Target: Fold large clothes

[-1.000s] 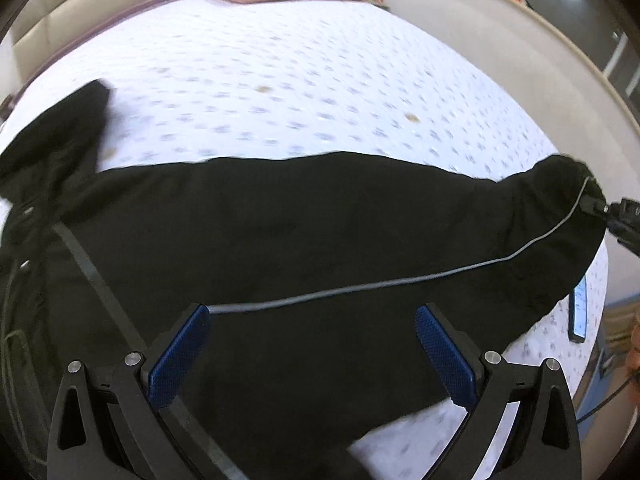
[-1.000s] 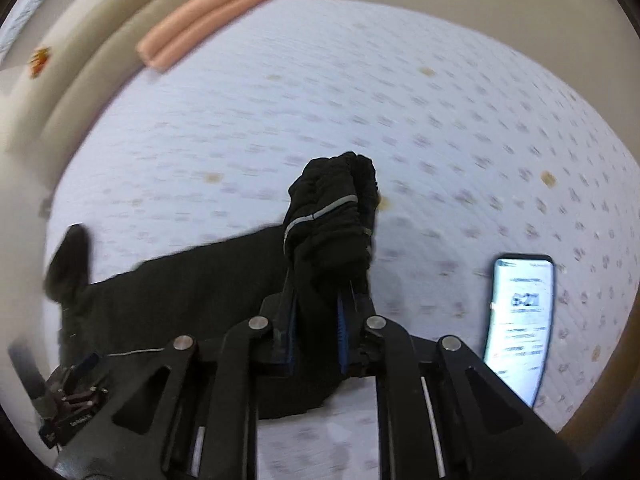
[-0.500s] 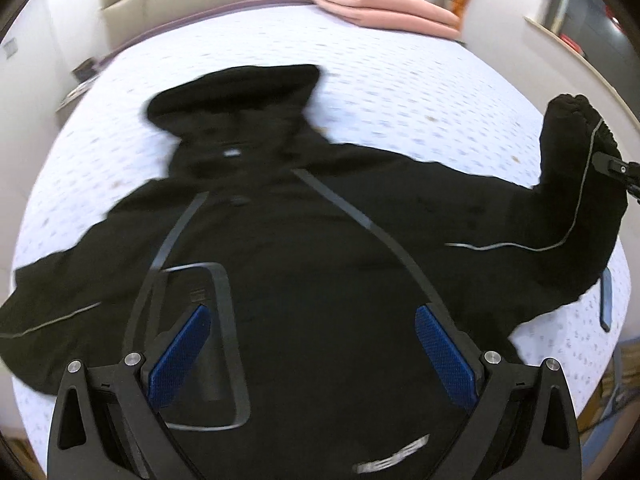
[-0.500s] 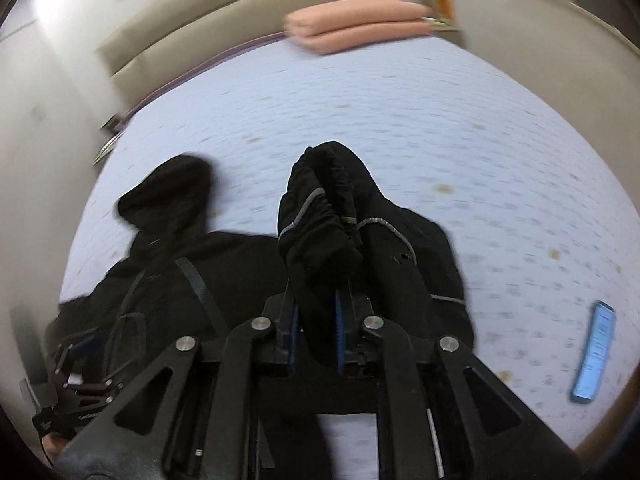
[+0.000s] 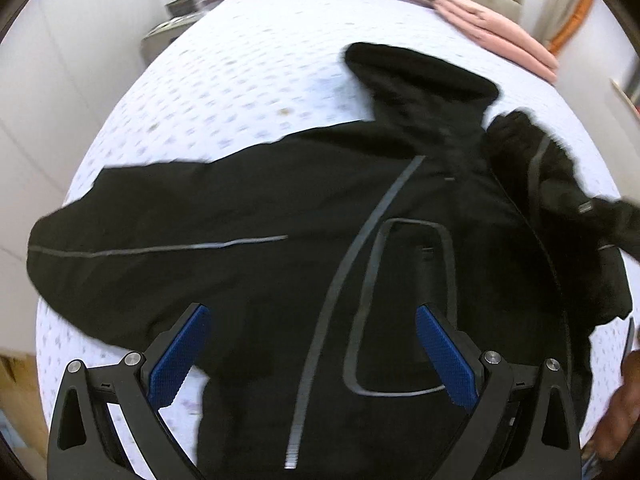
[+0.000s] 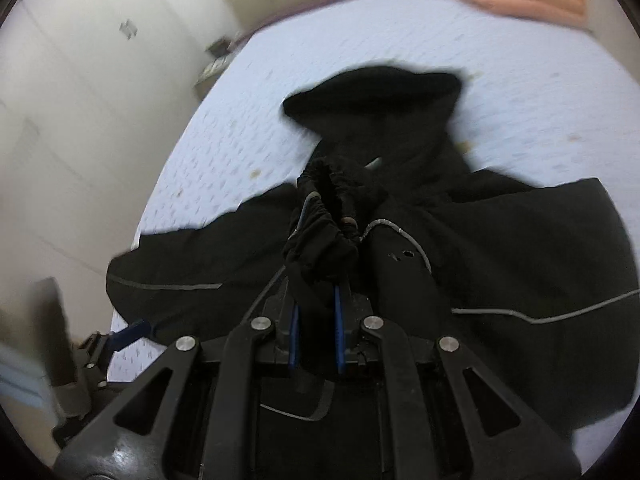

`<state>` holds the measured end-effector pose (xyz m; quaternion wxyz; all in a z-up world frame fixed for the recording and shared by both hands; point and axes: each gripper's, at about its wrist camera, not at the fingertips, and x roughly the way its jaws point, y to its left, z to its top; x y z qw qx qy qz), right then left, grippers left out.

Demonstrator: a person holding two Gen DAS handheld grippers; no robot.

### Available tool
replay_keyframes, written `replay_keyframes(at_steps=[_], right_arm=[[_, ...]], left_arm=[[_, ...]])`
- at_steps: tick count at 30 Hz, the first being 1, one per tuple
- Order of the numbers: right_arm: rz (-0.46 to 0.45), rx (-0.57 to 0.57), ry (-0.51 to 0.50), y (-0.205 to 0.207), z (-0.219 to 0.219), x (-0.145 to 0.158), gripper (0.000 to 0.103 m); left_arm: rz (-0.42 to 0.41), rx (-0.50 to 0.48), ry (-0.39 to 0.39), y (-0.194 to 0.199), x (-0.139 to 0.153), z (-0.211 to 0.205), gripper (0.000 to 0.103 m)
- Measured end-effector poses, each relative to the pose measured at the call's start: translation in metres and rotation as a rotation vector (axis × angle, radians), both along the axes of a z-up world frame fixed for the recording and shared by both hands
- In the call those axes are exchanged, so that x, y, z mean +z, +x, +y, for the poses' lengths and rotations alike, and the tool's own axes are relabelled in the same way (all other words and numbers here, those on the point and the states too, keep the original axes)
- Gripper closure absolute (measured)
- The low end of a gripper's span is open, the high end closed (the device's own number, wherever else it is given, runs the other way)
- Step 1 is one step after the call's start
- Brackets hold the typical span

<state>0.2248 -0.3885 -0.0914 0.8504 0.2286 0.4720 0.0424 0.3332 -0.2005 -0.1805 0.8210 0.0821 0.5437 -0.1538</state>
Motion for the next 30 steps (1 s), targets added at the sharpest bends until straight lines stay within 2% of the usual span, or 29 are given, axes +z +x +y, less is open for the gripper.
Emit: replay_keyframes(at_steps=[3,6,8,10,11,12,15,17,20,23,24,27,29,30], right_arm=[[0.105,0.059,-0.035,0.024,0.043,-0.046,0.092],[0.224,0.089,-0.067,0.036,0.067,-0.090,0.090],[0.266,0.106,-0.116,0.037,0.081,-0.105,0.089],[0.253,0.129,-0.146,0.036,0.087,-0.101,0.079],[0.253,0.145,-0.127,0.035,0.087,-0.097,0.068],[0.256,0.157,-0.089,0.034,0.084,-0.092,0.064],[0.232,0.132,-0.009,0.019,0.064,-0.065,0.061],[0.189,0.090,-0.016,0.002,0.042,-0.040,0.061],[0.145,-0.040,-0.123,-0.031,-0.006,-0.009,0.059],[0.182,-0.190,-0.288,-0.061,-0.064,-0.006,0.053],[0.219,-0.232,-0.329,-0.066,-0.077,-0.016,0.052],[0.305,-0.283,-0.333,-0.072,-0.094,-0.063,0.055],[0.374,-0.248,-0.327,-0.068,-0.088,-0.098,0.058],[0.405,-0.218,-0.290,-0.065,-0.084,-0.117,0.058]], left_arm=[[0.007,0.031,0.011,0.005,-0.008,0.020,0.001],[0.027,0.049,0.014,0.010,-0.016,0.037,0.001],[0.042,0.053,0.013,0.013,-0.021,0.045,0.001],[0.050,0.049,0.011,0.015,-0.024,0.046,0.001],[0.053,0.044,0.007,0.016,-0.026,0.045,0.001],[0.057,0.040,0.002,0.019,-0.027,0.041,0.001],[0.059,0.017,-0.029,0.023,-0.026,0.033,0.001],[0.056,-0.010,-0.058,0.027,-0.022,0.023,0.001],[0.053,-0.059,-0.083,0.031,-0.018,0.005,0.001],[0.061,-0.110,-0.118,0.034,-0.018,-0.013,0.001],[0.074,-0.119,-0.134,0.036,-0.020,-0.017,0.001],[0.131,-0.141,-0.193,0.043,-0.028,-0.031,0.001],[0.162,-0.147,-0.224,0.047,-0.035,-0.038,0.001],[0.176,-0.151,-0.241,0.049,-0.038,-0.042,0.001]])
